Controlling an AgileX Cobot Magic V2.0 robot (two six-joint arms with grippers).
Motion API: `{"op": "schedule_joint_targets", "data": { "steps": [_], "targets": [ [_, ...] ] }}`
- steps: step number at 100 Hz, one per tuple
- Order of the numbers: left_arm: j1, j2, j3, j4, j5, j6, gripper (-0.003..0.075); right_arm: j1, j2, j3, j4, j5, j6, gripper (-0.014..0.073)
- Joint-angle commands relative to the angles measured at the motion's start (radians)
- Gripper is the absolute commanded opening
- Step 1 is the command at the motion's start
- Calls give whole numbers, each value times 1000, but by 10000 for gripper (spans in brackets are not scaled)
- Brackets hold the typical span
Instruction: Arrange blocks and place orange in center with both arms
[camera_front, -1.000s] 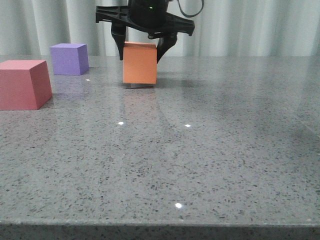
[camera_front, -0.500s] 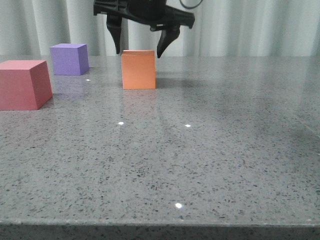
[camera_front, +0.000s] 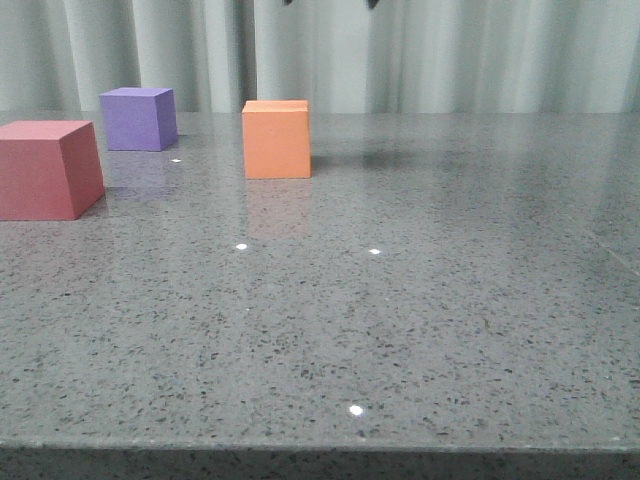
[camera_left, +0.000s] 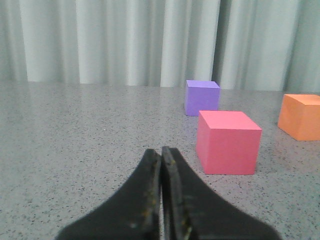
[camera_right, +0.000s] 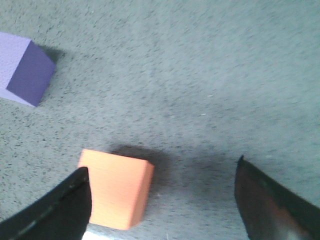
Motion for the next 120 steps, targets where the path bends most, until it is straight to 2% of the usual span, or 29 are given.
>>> {"op": "schedule_joint_targets", "data": {
  "steps": [1,10,35,66,87,120],
  "targets": [
    [3,-36,42,0,-80,-10,-20,-48,-104,-33,34,-17,-86,582],
    [3,-36,42,0,-80,-10,-20,-101,-126,-33,73,22,-121,582],
    [3,-36,42,0,-80,-10,-20,-245,-200,-21,73,114,-193,582],
    [3,-36,42,0,-80,-10,-20,-374,-312,38,73,139,-241,582],
    [3,-36,42,0,-80,-10,-20,-428,-454,296,72,37,-245,582],
    [3,-36,42,0,-80,-10,-20,-486,-782,889,70,-266,-245,582]
  ]
}}
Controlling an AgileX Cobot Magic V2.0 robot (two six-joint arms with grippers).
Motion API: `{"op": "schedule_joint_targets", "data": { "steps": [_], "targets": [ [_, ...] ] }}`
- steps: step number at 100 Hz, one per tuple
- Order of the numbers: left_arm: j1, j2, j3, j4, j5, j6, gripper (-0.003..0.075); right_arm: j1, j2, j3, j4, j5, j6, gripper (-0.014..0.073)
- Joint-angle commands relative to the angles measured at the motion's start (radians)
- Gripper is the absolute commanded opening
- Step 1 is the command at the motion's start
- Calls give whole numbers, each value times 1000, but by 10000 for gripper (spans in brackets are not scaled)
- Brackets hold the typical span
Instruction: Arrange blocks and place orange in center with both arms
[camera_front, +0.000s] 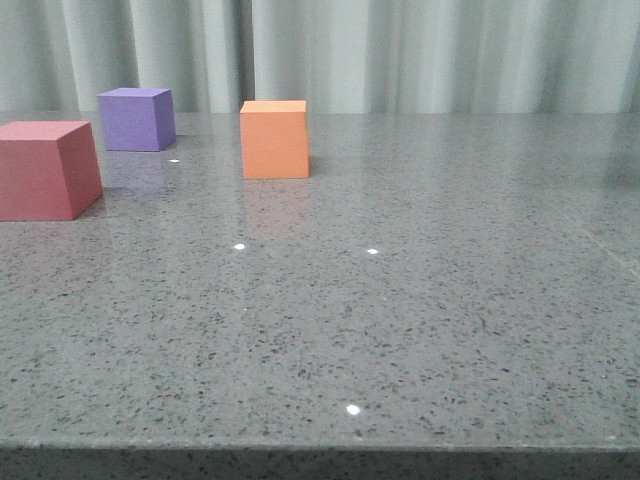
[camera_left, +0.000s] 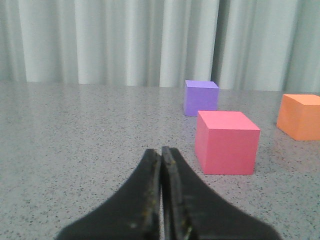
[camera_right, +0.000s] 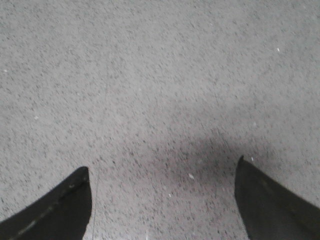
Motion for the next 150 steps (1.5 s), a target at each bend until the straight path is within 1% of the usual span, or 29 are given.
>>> {"op": "schedule_joint_targets", "data": {
  "steps": [1,28,41,54,71,80,93,112,117,124,134,136,150],
  "targets": [
    [3,-36,42,0,-80,-10,-20,-13,-138,126,-7,-150,-10,582],
    [3,-36,42,0,-80,-10,-20,-13,-425,548,-9,-411,-10,582],
    [3,-36,42,0,-80,-10,-20,-13,-570,711,-9,-522,-10,582],
    [3,-36,42,0,-80,-10,-20,-13,-714,849,-16,-599,-10,582],
    [3,-36,42,0,-80,-10,-20,-13,-885,983,-32,-700,-10,582],
    [3,-36,42,0,-80,-10,-20,-13,-944,1044,-56,-791,-10,582],
    [3,-36,42,0,-80,-10,-20,-13,-962,1101,-83,-897,-10,582],
    [3,-36,42,0,-80,-10,-20,-13,-961,1117,-83,-914,-10,570],
    [3,-36,42,0,-80,-10,-20,-13,-961,1117,-83,-915,-10,542],
    [3,-36,42,0,-80,-10,-20,-13,-961,1117,-83,-914,-10,462],
    [3,-36,42,0,-80,-10,-20,-13,-961,1117,-83,-911,-10,301],
    [3,-36,42,0,-80,-10,-20,-13,-961,1117,-83,-910,-10,253],
    [3,-36,42,0,-80,-10,-20,-13,-961,1117,-83,-893,-10,50]
  ]
}}
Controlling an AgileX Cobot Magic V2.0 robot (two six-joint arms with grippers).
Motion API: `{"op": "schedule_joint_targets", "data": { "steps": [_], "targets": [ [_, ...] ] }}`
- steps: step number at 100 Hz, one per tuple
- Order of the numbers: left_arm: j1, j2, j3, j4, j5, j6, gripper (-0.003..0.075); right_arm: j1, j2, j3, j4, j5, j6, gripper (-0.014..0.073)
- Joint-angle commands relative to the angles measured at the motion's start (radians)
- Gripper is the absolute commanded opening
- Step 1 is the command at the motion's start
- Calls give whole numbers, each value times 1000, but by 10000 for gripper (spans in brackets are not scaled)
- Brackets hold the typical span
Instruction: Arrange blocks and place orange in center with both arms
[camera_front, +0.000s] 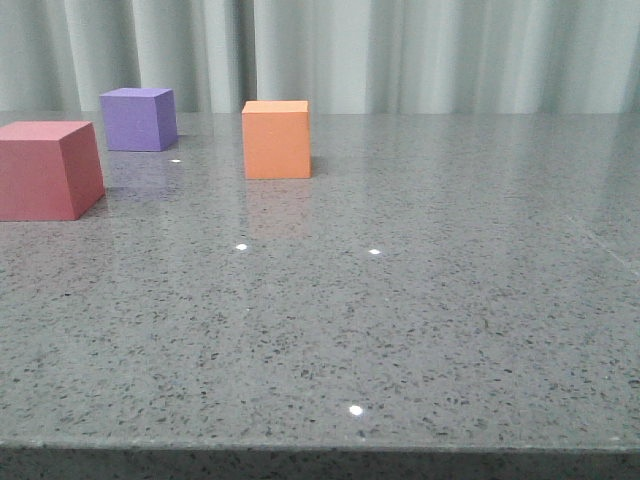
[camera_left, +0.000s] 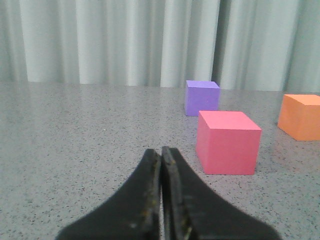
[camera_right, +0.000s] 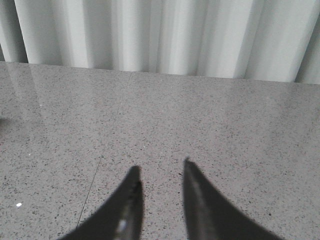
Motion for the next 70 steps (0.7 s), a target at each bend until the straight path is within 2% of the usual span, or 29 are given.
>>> {"op": "schedule_joint_targets", "data": {
  "steps": [1,14,70],
  "targets": [
    [3,-36,42,0,-80,-10,-20,-6,1,-28,-10,-65,-7,42],
    [3,-36,42,0,-80,-10,-20,-6,1,-28,-10,-57,-7,-73],
    [3,-36,42,0,-80,-10,-20,-5,1,-28,-10,-58,-7,-69]
  ]
}}
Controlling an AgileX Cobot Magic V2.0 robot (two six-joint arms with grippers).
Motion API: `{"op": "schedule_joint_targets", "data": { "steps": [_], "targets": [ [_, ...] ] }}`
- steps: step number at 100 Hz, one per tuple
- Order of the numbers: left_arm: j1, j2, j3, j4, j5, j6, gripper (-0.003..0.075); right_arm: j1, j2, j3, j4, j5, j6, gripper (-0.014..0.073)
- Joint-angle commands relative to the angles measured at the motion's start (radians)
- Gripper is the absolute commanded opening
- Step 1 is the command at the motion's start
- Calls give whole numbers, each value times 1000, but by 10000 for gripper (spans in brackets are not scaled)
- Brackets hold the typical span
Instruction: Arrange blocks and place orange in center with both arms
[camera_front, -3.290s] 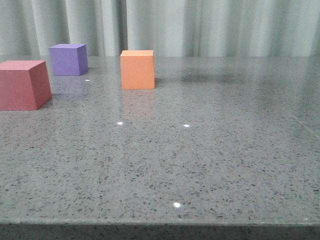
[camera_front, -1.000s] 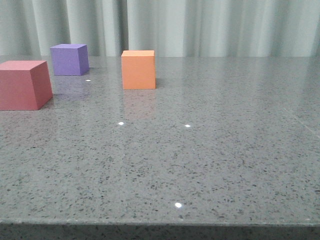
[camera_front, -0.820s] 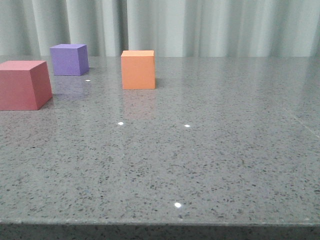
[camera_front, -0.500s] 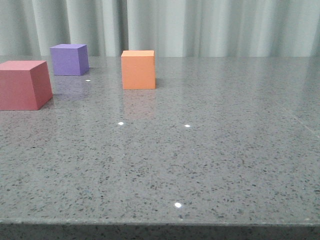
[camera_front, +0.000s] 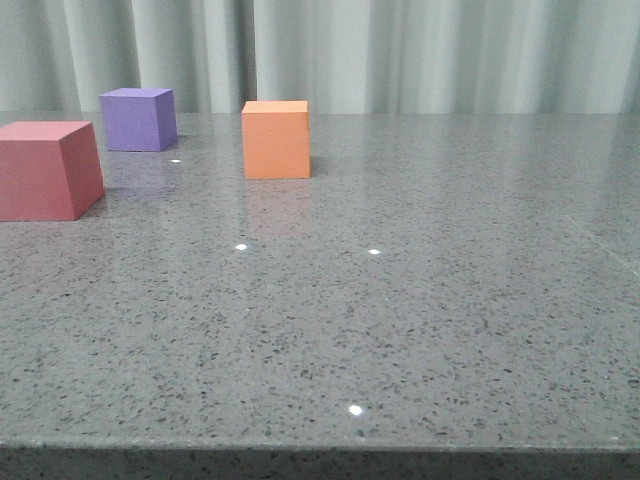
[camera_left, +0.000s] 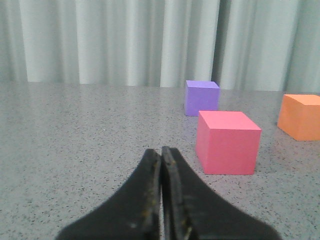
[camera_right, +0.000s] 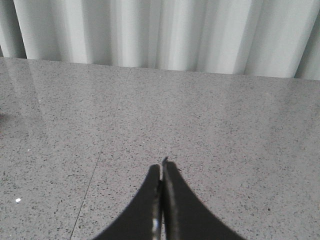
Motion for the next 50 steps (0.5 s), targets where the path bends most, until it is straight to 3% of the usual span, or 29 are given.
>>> {"op": "schedule_joint_targets", "data": {
  "steps": [1,50],
  "targets": [
    [3,-36,42,0,-80,-10,-20,-5,1,-28,-10,-71,-7,-69],
    [3,-34,15,0,-109,-10,-20,-5,1,-28,-10,-71,-7,-69]
  ]
}}
